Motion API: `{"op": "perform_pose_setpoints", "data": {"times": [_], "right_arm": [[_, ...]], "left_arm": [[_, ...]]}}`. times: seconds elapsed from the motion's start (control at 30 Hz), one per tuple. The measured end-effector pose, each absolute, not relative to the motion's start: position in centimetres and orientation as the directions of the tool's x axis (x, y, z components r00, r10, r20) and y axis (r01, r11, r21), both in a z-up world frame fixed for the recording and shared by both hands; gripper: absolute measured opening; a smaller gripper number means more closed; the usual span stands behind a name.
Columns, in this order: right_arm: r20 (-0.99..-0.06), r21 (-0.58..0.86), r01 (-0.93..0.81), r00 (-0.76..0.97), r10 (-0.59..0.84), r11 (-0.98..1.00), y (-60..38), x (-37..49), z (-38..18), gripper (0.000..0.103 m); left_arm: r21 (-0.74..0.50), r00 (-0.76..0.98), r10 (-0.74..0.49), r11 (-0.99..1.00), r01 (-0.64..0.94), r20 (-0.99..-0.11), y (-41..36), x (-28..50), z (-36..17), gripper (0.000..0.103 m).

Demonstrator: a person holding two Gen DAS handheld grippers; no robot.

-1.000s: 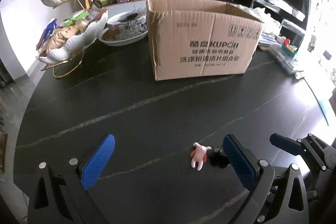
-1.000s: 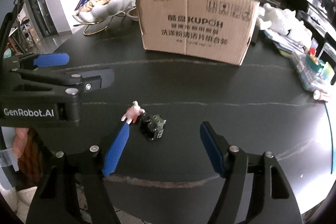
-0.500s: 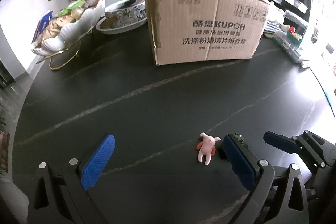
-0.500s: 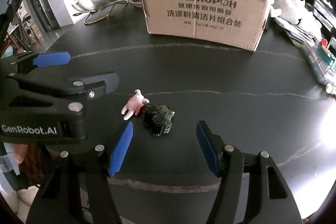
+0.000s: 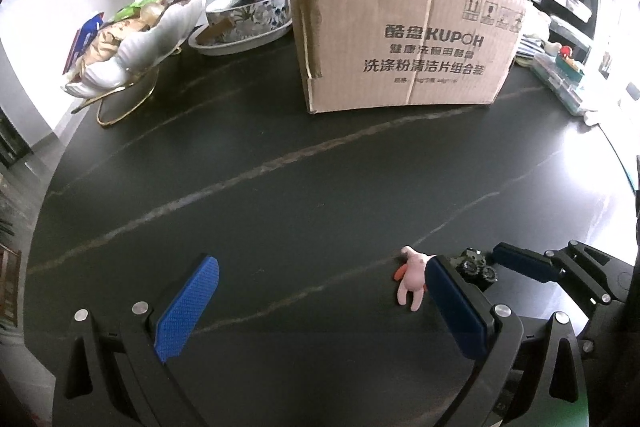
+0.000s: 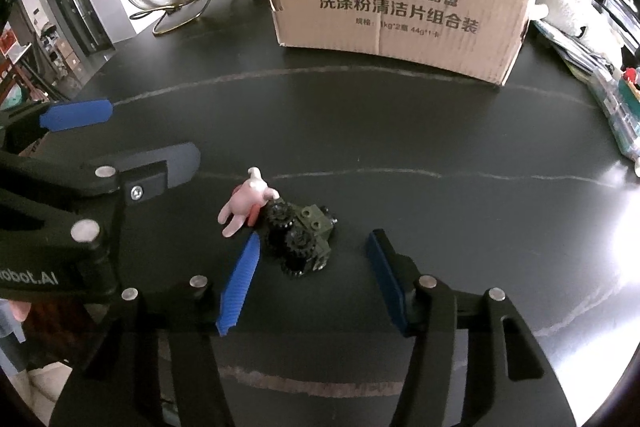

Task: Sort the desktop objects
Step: 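Close the right tool on the black toy car, then bring the open left tool around the pink figure while the right tool holds the car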

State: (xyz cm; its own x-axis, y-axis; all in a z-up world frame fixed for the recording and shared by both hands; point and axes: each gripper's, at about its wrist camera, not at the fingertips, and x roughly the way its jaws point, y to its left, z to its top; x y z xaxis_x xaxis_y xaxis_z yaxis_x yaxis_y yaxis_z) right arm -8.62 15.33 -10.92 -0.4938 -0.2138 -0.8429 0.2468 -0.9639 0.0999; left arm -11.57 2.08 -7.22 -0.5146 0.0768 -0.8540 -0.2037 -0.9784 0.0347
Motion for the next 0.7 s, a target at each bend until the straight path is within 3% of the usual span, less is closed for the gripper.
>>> {"op": "perform_pose_setpoints", "data": {"times": [0.07,0.2,0.3,0.37,0.7], "right_arm": [[-0.843,0.098,0.246,-0.494,-0.212,-0.964,15.3,-8.8,-10.9,0.051],[-0.844,0.082,0.253,-0.497,-0.202,-0.964,15.1,-8.9,-10.9,0.035],[-0.846,0.071,0.25,-0.498,-0.191,-0.966,15.2,-8.8,-10.8,0.034],[-0.844,0.062,0.243,-0.505,-0.181,-0.968,15.4,-8.6,-10.5,0.027],[-0.845,0.049,0.181,-0.518,-0.137,-0.982,18.2,-7.9,-10.1,0.027]], "left_arm": [[0.008,-0.492,0.093,-0.98,-0.2,-0.866,1.7,-11.9,-7.4,0.102],[-0.035,-0.478,0.12,-0.983,-0.183,-0.87,1.2,-12.0,-7.7,0.102],[-0.036,-0.493,0.119,-0.984,-0.175,-0.862,1.1,-11.7,-7.6,0.102],[-0.029,-0.494,0.118,-0.983,-0.183,-0.861,1.3,-11.4,-7.8,0.102],[0.056,-0.498,0.088,-0.963,-0.266,-0.863,4.3,-10.3,-9.2,0.102]]}}
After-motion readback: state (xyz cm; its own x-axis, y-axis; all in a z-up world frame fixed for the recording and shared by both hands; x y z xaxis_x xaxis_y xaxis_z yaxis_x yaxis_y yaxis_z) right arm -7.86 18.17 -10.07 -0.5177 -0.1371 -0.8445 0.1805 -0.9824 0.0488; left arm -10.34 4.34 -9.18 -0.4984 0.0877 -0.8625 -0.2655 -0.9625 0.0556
